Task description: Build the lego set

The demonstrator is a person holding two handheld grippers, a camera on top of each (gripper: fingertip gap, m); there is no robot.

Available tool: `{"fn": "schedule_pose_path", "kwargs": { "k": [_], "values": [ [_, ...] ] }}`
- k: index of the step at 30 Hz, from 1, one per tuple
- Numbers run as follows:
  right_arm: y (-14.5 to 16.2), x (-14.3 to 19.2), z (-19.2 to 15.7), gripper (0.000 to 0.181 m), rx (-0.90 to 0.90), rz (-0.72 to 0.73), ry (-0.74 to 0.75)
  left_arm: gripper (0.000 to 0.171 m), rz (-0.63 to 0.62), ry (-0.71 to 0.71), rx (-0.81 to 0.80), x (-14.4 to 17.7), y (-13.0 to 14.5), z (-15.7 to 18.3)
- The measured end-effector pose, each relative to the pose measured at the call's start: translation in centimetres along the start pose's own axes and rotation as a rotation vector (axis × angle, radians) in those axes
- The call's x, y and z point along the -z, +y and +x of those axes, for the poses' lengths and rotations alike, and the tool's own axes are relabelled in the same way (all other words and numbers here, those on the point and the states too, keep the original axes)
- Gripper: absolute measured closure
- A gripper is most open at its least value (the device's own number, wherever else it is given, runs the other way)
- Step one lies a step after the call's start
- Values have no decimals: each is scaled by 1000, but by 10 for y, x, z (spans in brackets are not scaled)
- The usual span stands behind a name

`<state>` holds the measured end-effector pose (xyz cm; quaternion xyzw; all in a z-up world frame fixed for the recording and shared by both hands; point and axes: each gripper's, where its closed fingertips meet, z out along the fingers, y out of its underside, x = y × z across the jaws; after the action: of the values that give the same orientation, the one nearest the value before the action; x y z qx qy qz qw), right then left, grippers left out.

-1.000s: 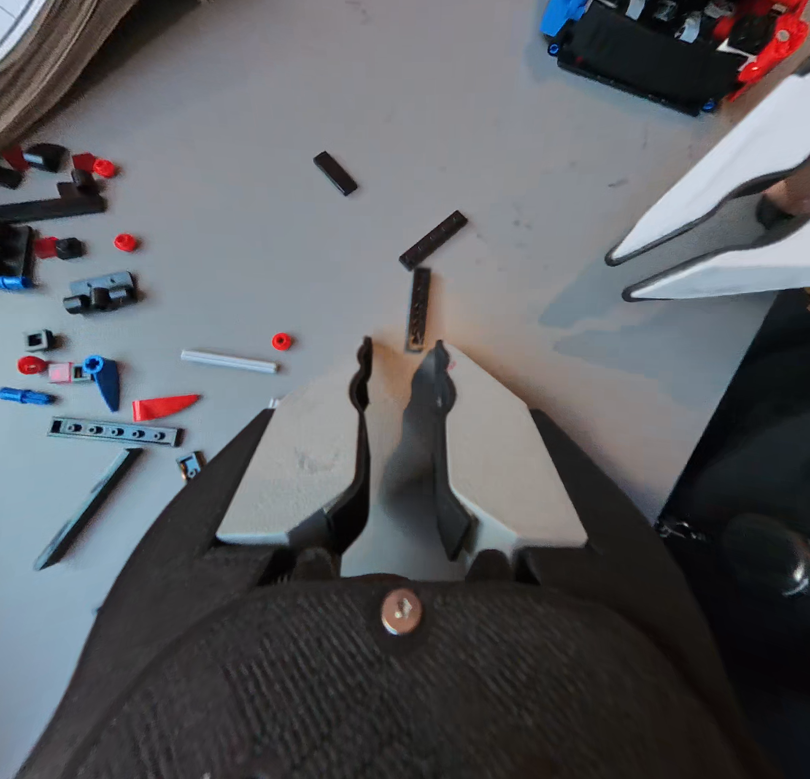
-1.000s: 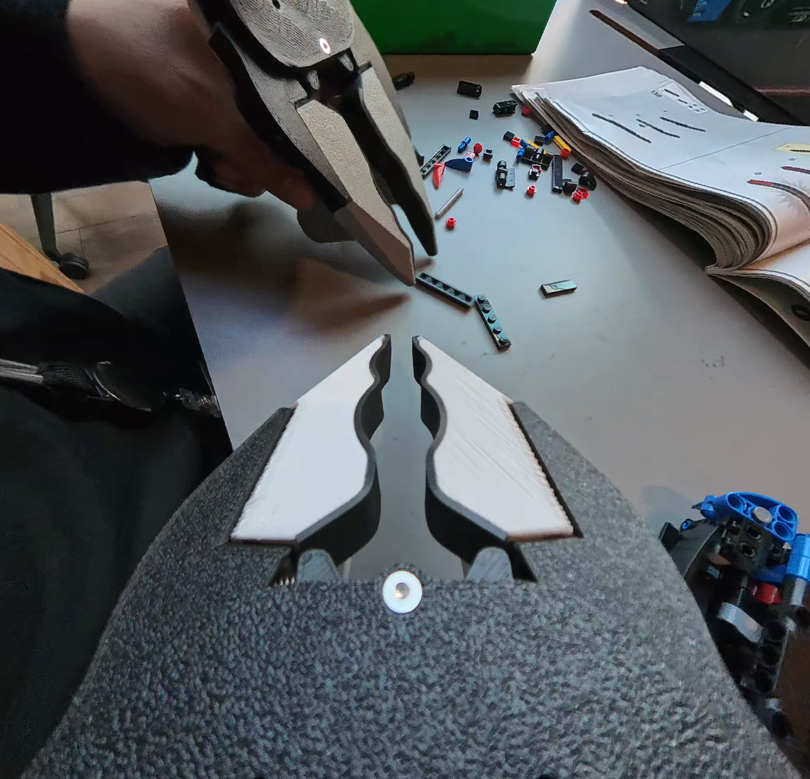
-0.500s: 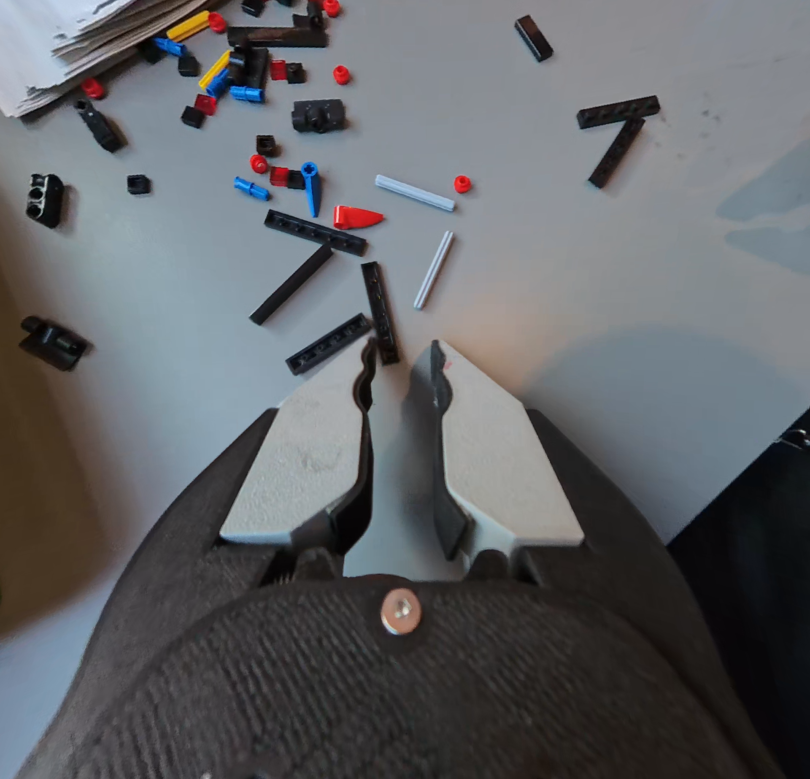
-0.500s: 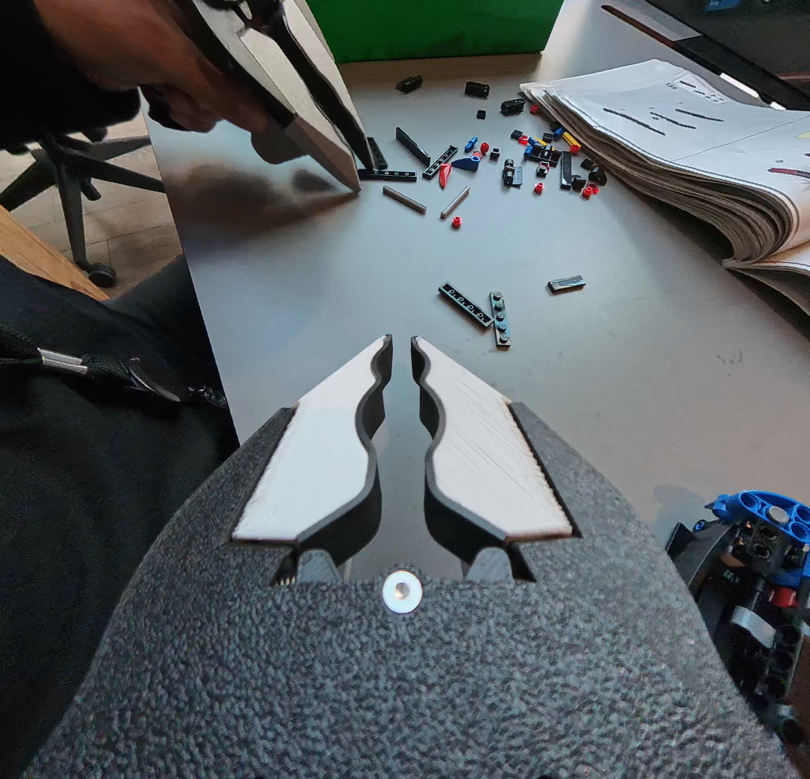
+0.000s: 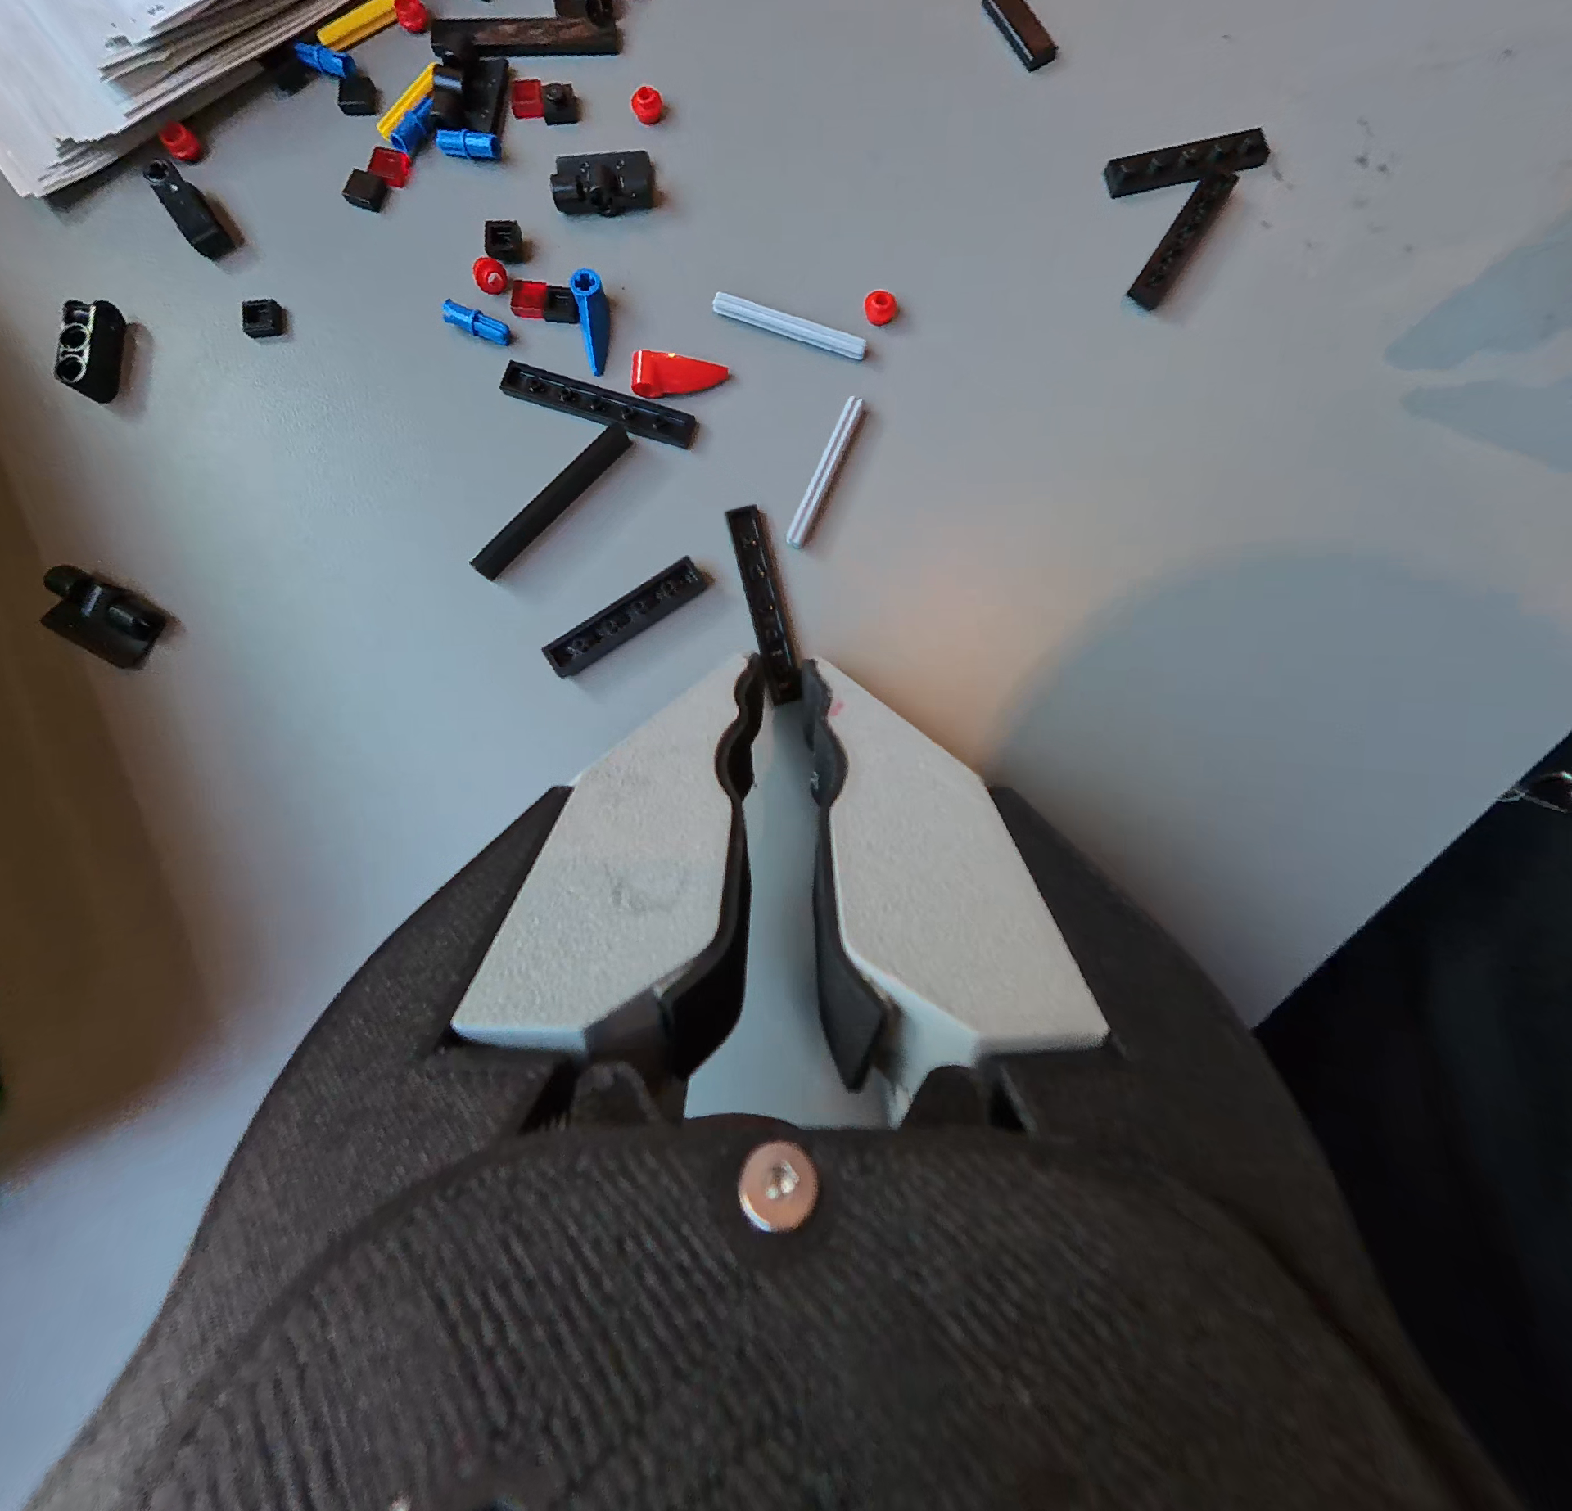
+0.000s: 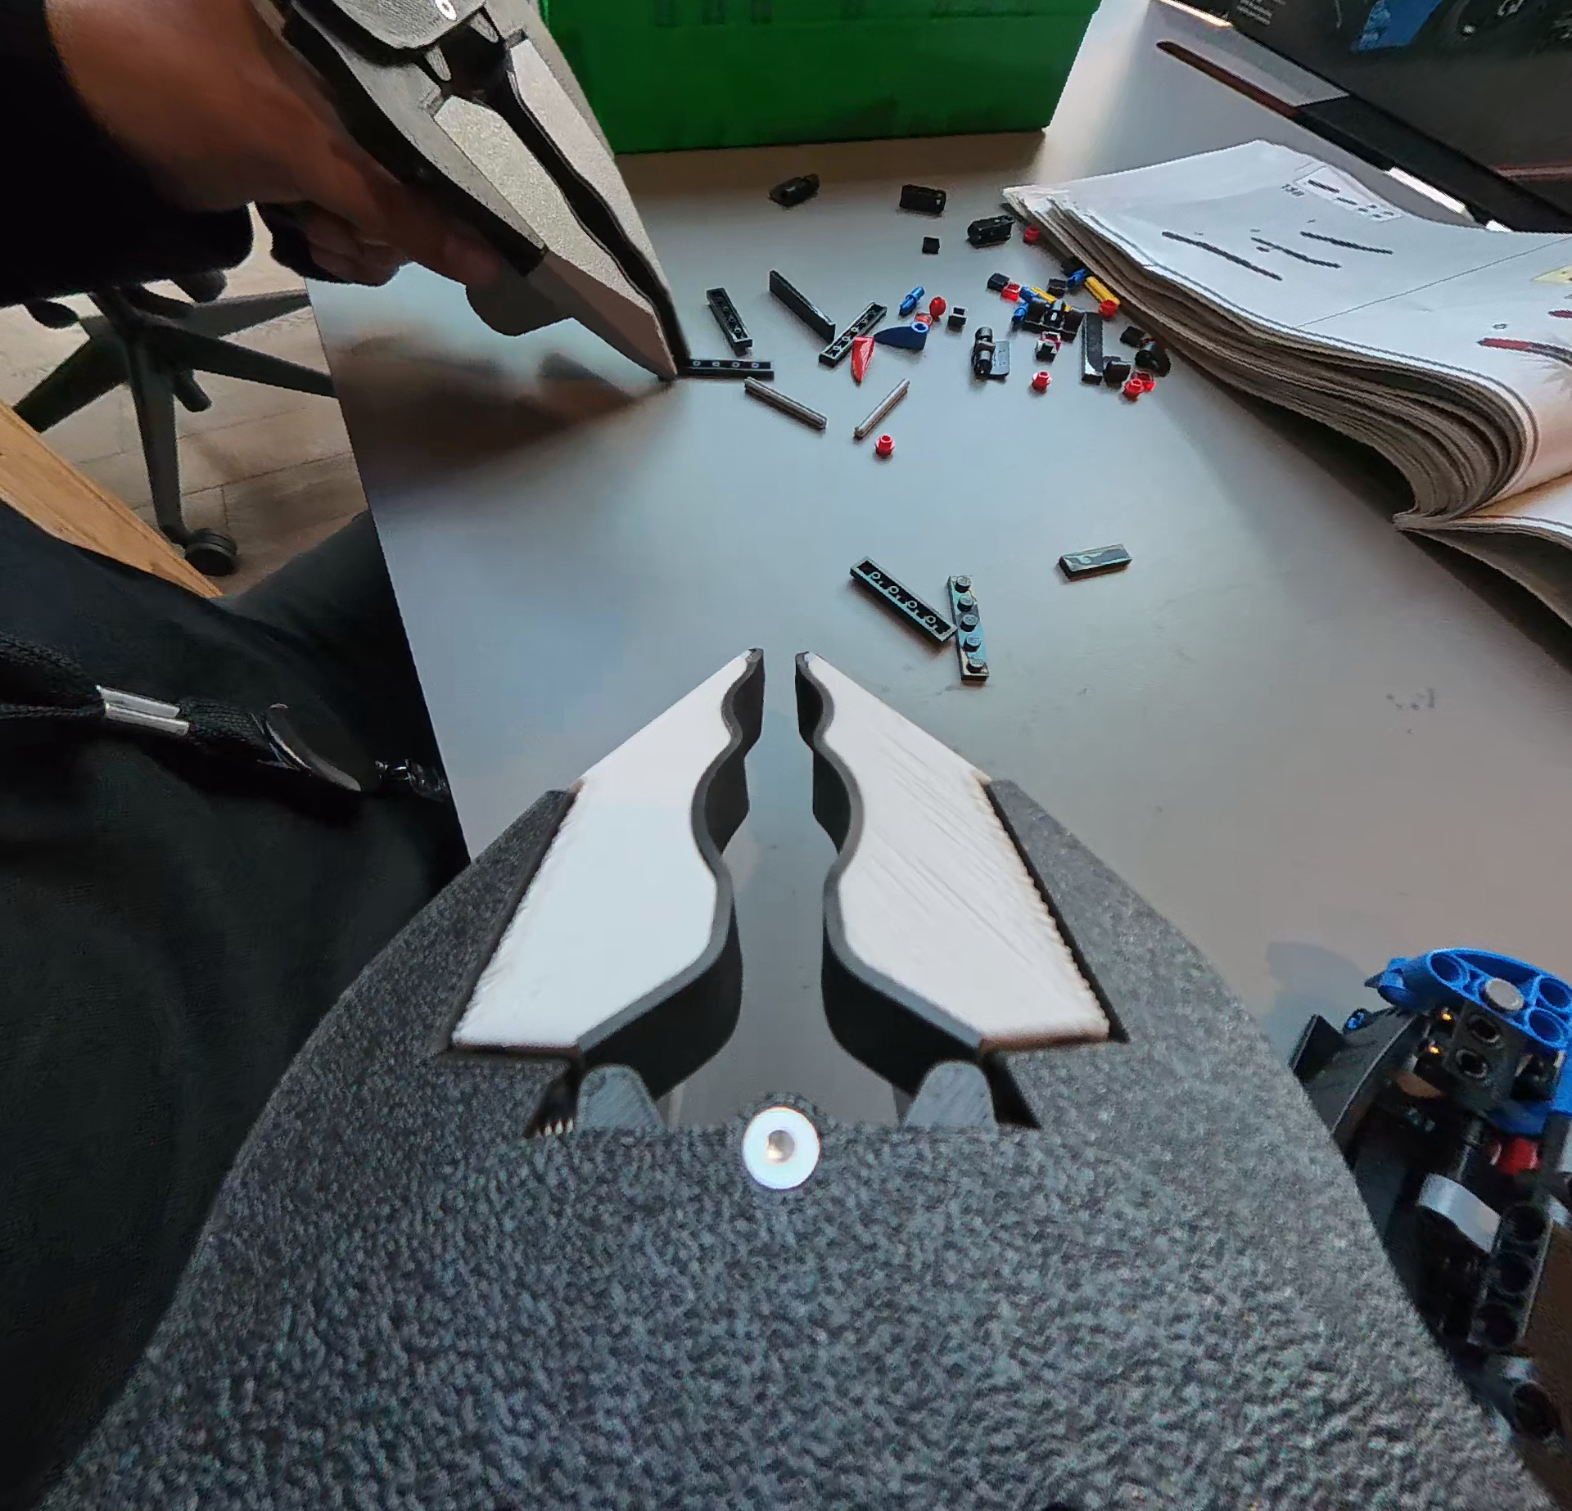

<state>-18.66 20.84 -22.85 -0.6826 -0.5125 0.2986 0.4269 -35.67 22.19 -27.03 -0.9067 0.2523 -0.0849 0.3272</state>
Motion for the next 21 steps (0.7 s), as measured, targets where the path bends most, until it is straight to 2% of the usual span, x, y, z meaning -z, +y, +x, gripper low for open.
{"fn": "schedule_pose_path", "kwargs": {
  "k": [15, 21],
  "values": [
    [3, -3, -1, 174, 1, -24, -7, 165, 16, 46, -25, 5, 5, 12],
    [3, -3, 0, 174, -11, -25, -15, 153, 21, 57, -48, 13, 2, 4]
  ]
}}
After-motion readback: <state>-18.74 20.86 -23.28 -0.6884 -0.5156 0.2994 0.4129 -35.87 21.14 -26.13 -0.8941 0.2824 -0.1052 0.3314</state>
